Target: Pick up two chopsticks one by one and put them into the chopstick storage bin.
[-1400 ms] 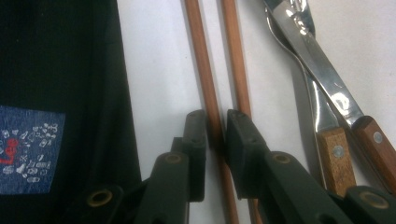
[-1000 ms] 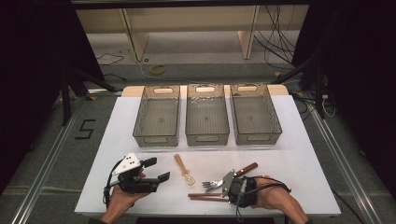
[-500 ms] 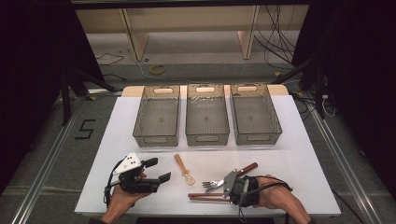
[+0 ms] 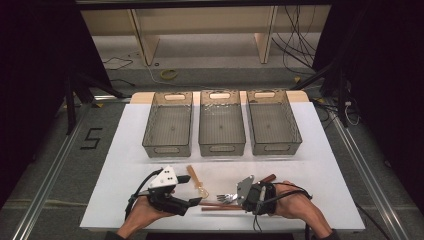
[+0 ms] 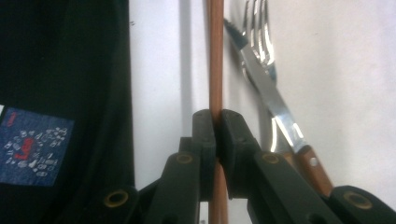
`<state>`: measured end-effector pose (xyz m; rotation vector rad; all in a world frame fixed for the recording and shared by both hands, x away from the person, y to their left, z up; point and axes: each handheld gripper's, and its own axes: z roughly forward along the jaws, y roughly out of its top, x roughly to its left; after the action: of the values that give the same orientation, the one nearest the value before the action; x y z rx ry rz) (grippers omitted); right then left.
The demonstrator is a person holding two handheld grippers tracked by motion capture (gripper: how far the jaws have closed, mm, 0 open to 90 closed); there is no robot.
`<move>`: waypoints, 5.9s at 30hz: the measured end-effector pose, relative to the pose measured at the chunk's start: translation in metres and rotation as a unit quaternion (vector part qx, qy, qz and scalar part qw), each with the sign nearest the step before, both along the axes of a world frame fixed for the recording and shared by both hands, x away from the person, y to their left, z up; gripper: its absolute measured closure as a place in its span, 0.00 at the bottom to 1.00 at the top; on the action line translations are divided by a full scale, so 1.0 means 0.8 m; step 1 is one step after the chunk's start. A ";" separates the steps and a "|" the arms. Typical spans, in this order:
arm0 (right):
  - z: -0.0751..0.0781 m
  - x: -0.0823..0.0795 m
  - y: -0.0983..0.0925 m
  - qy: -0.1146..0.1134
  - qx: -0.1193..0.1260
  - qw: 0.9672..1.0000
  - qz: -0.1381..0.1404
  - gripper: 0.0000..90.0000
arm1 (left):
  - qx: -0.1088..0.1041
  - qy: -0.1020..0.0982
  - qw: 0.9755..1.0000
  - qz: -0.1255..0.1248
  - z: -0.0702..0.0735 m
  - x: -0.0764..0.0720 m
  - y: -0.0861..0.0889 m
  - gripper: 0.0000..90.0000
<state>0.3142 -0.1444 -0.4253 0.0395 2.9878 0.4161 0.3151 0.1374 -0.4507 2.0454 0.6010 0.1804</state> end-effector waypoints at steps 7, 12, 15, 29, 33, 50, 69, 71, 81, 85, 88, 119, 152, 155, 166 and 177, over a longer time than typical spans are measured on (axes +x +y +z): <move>0.008 0.002 0.006 -0.011 0.006 1.000 0.002 0.95 | 0.067 -0.006 0.997 -0.045 -0.003 0.001 -0.033 0.25; 0.011 0.001 0.012 -0.021 0.005 1.000 0.010 0.95 | 0.092 -0.018 0.994 -0.063 -0.002 0.000 -0.039 0.30; 0.013 -0.001 0.015 -0.022 0.002 1.000 0.013 0.95 | 0.109 -0.023 0.991 -0.080 -0.001 -0.001 -0.043 0.34; 0.013 -0.005 0.028 -0.026 -0.005 0.999 0.032 0.95 | 0.160 -0.037 0.977 -0.134 -0.005 -0.010 -0.058 0.58; 0.011 -0.007 0.032 -0.027 -0.009 0.999 0.036 0.95 | 0.171 -0.039 0.974 -0.145 -0.004 -0.011 -0.061 0.65; 0.006 -0.009 0.038 -0.031 -0.004 0.998 0.053 0.95 | 0.184 -0.035 0.964 -0.188 -0.006 -0.013 -0.067 0.89; 0.040 -0.002 0.007 -0.030 0.082 0.996 -0.011 0.59 | 0.163 -0.040 0.976 -0.138 0.001 0.001 -0.042 0.92; 0.040 -0.001 0.002 -0.025 0.096 0.995 -0.021 0.53 | 0.162 -0.038 0.979 -0.121 0.002 0.005 -0.037 0.92; 0.018 0.001 -0.022 -0.009 0.101 0.992 -0.073 0.44 | 0.121 -0.012 0.992 -0.017 0.017 0.027 -0.005 0.92; 0.008 0.000 -0.027 -0.001 0.098 0.992 -0.079 0.43 | 0.108 -0.008 0.994 0.006 0.020 0.034 0.006 0.92; 0.000 -0.001 -0.029 0.006 0.088 0.993 -0.082 0.42 | 0.095 -0.006 0.995 0.032 0.027 0.046 0.018 0.92; -0.013 0.000 -0.041 0.013 0.086 0.990 -0.108 0.36 | 0.054 0.019 0.974 0.217 0.071 0.180 0.083 0.92; -0.014 0.002 -0.044 0.017 0.084 0.991 -0.105 0.36 | 0.025 0.086 0.949 0.303 0.037 0.212 0.117 0.64; -0.013 0.002 -0.045 0.015 0.084 0.991 -0.105 0.36 | -0.004 0.078 0.954 0.289 0.046 0.200 0.119 0.54; -0.012 0.003 -0.043 0.015 0.078 0.991 -0.106 0.36 | -0.047 0.042 0.975 0.214 0.058 0.144 0.103 0.32; -0.011 0.006 -0.039 0.011 0.064 0.993 -0.100 0.36 | -0.030 0.024 0.986 0.161 0.052 0.112 0.075 0.25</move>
<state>0.3187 -0.1759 -0.4338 0.3539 2.9359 0.5862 0.4044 0.1975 -0.4094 1.8882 0.9550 0.2997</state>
